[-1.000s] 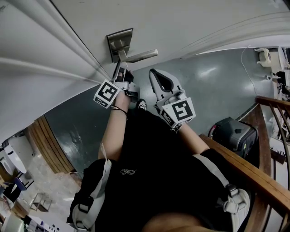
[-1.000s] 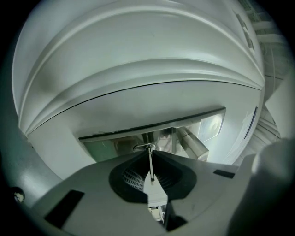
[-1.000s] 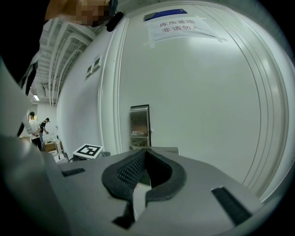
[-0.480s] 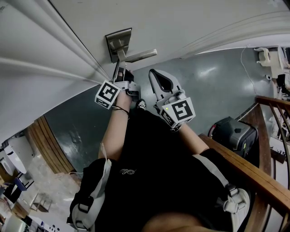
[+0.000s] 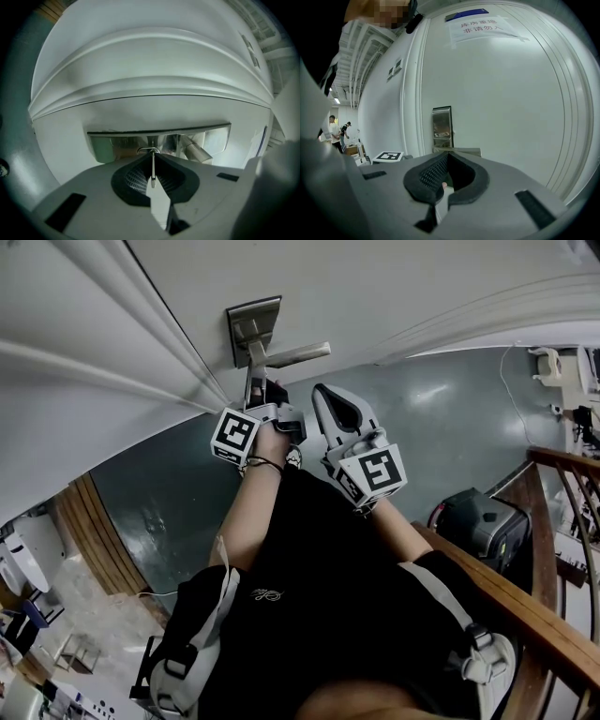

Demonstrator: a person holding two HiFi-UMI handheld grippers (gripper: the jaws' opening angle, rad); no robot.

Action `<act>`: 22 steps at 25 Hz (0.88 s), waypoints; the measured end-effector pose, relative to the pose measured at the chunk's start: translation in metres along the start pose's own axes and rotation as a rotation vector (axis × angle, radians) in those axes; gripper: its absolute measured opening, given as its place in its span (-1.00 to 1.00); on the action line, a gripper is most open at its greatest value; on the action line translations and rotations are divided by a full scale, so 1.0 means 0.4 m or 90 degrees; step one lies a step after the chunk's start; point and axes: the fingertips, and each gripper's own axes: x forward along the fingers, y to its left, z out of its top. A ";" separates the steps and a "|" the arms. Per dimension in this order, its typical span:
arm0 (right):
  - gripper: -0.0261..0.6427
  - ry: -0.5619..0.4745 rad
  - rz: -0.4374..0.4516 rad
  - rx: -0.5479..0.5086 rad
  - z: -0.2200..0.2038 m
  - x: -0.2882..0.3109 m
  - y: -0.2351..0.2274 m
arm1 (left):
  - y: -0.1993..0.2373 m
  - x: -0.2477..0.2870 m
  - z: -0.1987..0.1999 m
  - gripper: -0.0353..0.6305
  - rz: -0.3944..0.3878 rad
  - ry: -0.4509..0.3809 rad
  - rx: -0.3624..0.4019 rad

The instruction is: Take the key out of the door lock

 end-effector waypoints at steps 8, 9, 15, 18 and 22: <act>-0.90 -0.001 0.004 0.001 -0.005 -0.010 -0.001 | 0.000 -0.003 0.007 -0.78 -0.002 -0.019 0.016; -0.90 -0.001 0.005 0.001 -0.005 -0.011 0.001 | 0.002 -0.005 0.007 -0.79 -0.001 -0.021 0.015; -0.90 -0.003 0.007 0.002 -0.004 -0.016 0.003 | 0.004 -0.011 0.010 -0.79 -0.005 -0.029 -0.007; -0.90 -0.002 0.005 0.002 0.000 -0.015 -0.002 | 0.002 -0.014 0.011 -0.79 -0.006 -0.032 -0.014; -0.90 -0.004 0.003 0.003 0.006 -0.011 -0.013 | -0.001 -0.012 0.009 -0.79 -0.012 -0.029 -0.021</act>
